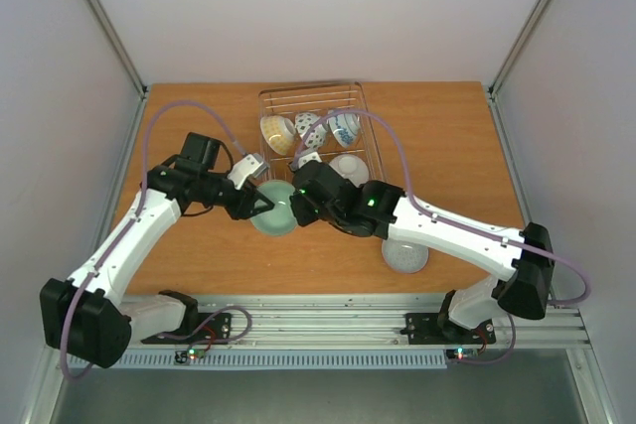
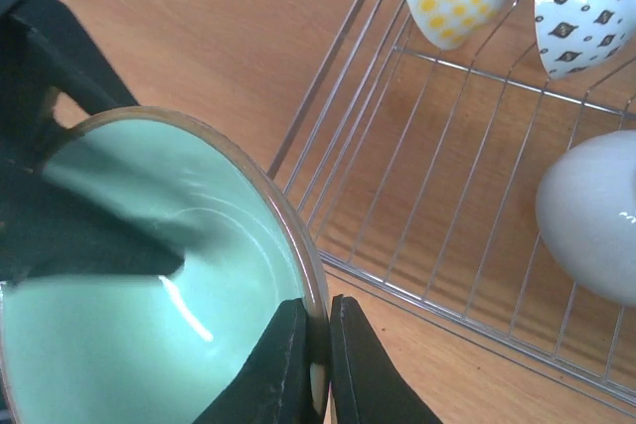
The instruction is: Load the bowls into the dish rack
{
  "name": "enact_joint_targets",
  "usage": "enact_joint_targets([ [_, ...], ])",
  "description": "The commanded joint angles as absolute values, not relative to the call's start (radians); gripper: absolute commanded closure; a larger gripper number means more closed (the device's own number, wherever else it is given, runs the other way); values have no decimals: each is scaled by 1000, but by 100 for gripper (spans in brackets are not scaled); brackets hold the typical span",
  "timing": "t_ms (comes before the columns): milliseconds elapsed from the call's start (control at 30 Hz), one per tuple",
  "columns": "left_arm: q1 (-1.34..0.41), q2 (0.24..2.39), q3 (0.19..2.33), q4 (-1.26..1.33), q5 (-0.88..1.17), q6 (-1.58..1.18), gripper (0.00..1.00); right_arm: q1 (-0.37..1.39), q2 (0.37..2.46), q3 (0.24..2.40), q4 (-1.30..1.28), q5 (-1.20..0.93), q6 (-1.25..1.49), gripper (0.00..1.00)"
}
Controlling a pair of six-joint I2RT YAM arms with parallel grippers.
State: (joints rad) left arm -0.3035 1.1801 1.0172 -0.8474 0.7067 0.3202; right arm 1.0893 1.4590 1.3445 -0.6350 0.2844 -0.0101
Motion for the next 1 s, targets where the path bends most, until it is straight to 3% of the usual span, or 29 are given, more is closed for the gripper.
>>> enact_joint_targets([
  [0,-308,1198,1011,-829,710,337,78,1097,1469,1397,-561,280,-20,99],
  [67,-308,1201,1010,-827,705,336,95,1098,1474,1399,-558,280,-20,99],
  [100,-308,1205,1009,-826,704,337,99,1098,1476,1399,-556,279,-21,99],
  [367,-309,1209,1008,-841,724,357,99,1099,1486,1396,-552,286,-29,98],
  [433,-310,1203,1007,-845,733,368,99,1098,1466,1369,-532,293,-30,83],
  [533,-310,1178,994,-832,738,380,99,1084,1400,1291,-448,222,-38,39],
  [567,-309,1165,988,-823,736,382,99,1077,1380,1270,-425,184,-36,28],
  [633,-309,1140,978,-808,729,383,99,1066,1354,1237,-387,115,-28,15],
  [767,-306,1134,975,-813,738,393,100,1051,1332,1184,-331,-3,-3,2],
  [967,-299,1136,972,-816,758,401,99,979,1278,1035,-159,-245,124,1],
])
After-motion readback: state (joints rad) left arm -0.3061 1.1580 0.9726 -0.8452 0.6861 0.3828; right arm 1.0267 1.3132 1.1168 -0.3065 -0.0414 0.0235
